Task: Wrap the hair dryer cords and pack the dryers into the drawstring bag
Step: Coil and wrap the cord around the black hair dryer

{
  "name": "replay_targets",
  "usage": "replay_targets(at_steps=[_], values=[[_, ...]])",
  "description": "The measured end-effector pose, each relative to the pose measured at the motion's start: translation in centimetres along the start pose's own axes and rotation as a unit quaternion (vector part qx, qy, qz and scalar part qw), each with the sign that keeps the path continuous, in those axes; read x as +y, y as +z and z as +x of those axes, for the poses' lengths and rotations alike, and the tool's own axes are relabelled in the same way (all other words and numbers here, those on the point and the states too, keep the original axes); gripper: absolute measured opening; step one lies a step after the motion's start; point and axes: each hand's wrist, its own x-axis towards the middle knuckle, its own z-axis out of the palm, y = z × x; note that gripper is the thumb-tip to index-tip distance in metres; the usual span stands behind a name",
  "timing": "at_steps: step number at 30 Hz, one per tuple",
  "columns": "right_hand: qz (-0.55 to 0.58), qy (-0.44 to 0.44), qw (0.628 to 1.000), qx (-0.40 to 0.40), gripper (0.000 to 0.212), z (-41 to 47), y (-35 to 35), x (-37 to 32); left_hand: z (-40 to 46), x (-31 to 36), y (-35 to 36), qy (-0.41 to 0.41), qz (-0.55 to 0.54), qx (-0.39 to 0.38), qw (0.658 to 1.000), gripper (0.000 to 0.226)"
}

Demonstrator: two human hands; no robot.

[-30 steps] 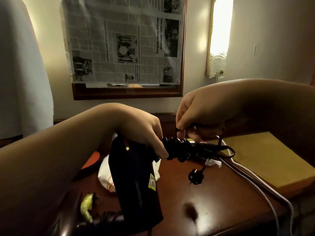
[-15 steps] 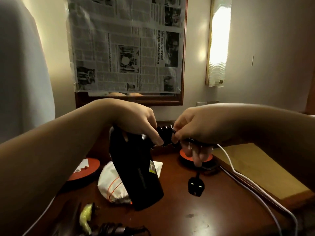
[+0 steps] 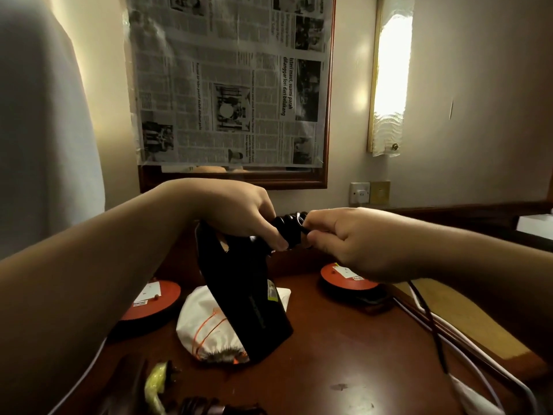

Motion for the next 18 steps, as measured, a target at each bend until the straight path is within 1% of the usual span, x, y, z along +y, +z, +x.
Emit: replay_targets(at_steps=[2,4,6,8,11,13,14,16,18], values=[[0.020,-0.006,1.000,0.009,0.015,-0.3,0.4,0.2,-0.2,-0.3,-0.2,0.018,-0.021,-0.002,1.000,0.034],[0.059,-0.019,0.998,0.020,0.020,-0.5,0.7,0.5,-0.5,-0.5,-0.3,0.042,-0.070,-0.009,0.997,0.033],[0.106,-0.038,0.993,0.026,0.024,-1.0,0.9,0.6,-0.8,-0.7,-0.3,0.064,-0.126,-0.021,0.990,0.038],[0.186,-0.047,0.981,0.012,0.028,-1.7,1.1,0.7,-1.1,-0.8,-0.3,0.079,-0.176,-0.033,0.981,0.046],[0.331,-0.048,0.942,-0.035,0.034,-3.1,1.1,0.2,-1.5,-1.1,-0.1,0.115,-0.230,-0.069,0.964,0.046],[0.378,-0.052,0.921,-0.078,0.041,-4.0,0.7,-0.2,-1.8,-1.1,-0.1,0.133,-0.263,-0.087,0.952,0.044],[0.394,-0.057,0.912,-0.099,0.043,-4.4,0.5,-0.2,-2.1,-1.0,-0.2,0.141,-0.278,-0.092,0.946,0.049],[0.437,-0.063,0.889,-0.123,0.045,-4.8,0.1,-0.2,-2.5,-0.8,-0.6,0.156,-0.296,-0.095,0.938,0.066],[0.485,-0.084,0.857,-0.154,0.046,-4.8,-0.1,0.2,-2.9,-0.5,-1.1,0.171,-0.310,-0.092,0.931,0.074]])
